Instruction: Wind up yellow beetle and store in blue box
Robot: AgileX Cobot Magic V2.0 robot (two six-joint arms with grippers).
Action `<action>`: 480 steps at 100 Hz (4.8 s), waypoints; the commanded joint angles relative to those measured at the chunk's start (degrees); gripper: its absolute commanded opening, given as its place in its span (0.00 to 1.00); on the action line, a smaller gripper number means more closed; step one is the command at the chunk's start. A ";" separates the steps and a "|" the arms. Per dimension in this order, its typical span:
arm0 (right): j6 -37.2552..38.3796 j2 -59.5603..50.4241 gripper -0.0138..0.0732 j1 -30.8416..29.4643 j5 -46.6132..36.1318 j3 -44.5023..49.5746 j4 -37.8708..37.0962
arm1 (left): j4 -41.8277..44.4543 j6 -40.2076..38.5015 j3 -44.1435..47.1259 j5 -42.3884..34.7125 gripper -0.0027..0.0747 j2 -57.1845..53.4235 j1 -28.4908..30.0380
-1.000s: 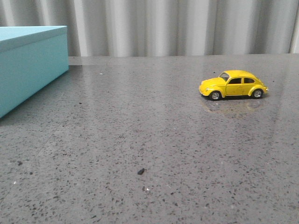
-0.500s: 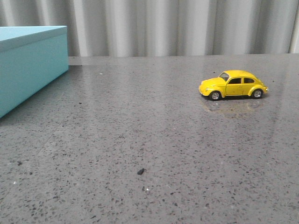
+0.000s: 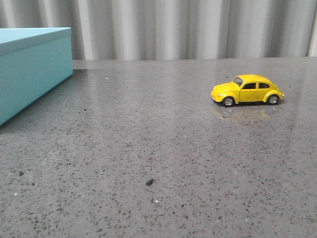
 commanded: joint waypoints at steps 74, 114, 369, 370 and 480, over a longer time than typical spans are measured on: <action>-0.37 -1.21 0.09 -0.36 -6.65 1.36 1.37 | -1.60 -0.55 1.48 -8.74 0.01 -1.85 0.17; -0.37 -1.21 0.09 -0.36 -18.07 1.36 -0.45 | 0.74 -0.30 1.48 -20.05 0.01 -1.85 0.17; 0.51 95.44 0.09 15.72 42.88 -90.07 -0.13 | -2.98 -0.30 -22.72 -16.27 0.01 17.20 0.17; 0.40 95.42 0.09 15.72 42.88 -90.07 -0.13 | -2.98 -0.30 -22.72 -16.27 0.01 17.20 0.17; 0.07 100.79 0.09 17.95 44.68 -90.86 0.10 | -2.94 -0.30 -22.72 -16.27 0.01 17.20 0.17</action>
